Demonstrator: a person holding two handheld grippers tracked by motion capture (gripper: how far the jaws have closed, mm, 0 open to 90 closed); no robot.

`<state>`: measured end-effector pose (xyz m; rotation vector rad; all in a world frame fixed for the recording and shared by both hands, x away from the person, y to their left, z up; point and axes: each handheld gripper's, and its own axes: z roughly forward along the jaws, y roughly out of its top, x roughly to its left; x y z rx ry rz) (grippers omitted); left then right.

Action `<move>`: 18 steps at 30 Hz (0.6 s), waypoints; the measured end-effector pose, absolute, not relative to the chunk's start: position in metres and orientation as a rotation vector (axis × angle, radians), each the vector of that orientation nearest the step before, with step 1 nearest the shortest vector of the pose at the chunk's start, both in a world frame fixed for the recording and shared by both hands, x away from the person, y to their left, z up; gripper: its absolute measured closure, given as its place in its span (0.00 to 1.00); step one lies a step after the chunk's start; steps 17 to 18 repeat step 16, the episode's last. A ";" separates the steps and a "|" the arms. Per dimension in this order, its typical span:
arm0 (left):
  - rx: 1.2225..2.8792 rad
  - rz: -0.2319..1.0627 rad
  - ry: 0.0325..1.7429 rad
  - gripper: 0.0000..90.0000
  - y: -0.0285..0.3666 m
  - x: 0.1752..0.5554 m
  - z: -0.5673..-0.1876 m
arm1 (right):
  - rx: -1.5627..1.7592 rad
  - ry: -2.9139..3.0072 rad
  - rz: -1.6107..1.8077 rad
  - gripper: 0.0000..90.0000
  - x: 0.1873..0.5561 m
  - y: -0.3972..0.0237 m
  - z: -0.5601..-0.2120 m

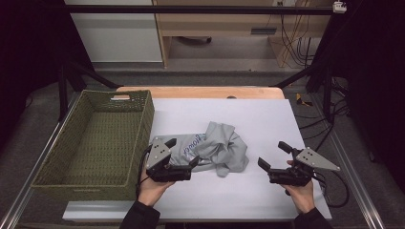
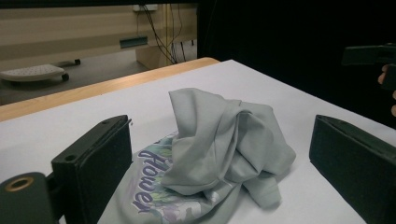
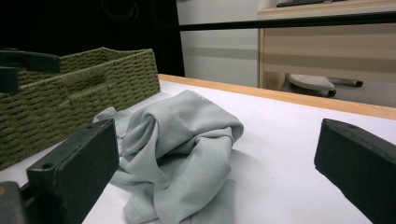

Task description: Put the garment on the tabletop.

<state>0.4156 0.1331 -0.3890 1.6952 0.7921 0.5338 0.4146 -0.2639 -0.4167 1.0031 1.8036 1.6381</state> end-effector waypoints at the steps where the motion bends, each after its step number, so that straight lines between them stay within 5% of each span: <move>1: 1.692 0.535 0.793 0.06 0.135 0.413 -0.391 | 0.998 1.805 1.641 0.00 0.415 -0.265 -0.417; 18: 1.681 0.512 0.802 0.06 0.146 0.413 -0.403 | 0.995 1.810 1.639 0.00 0.415 -0.265 -0.420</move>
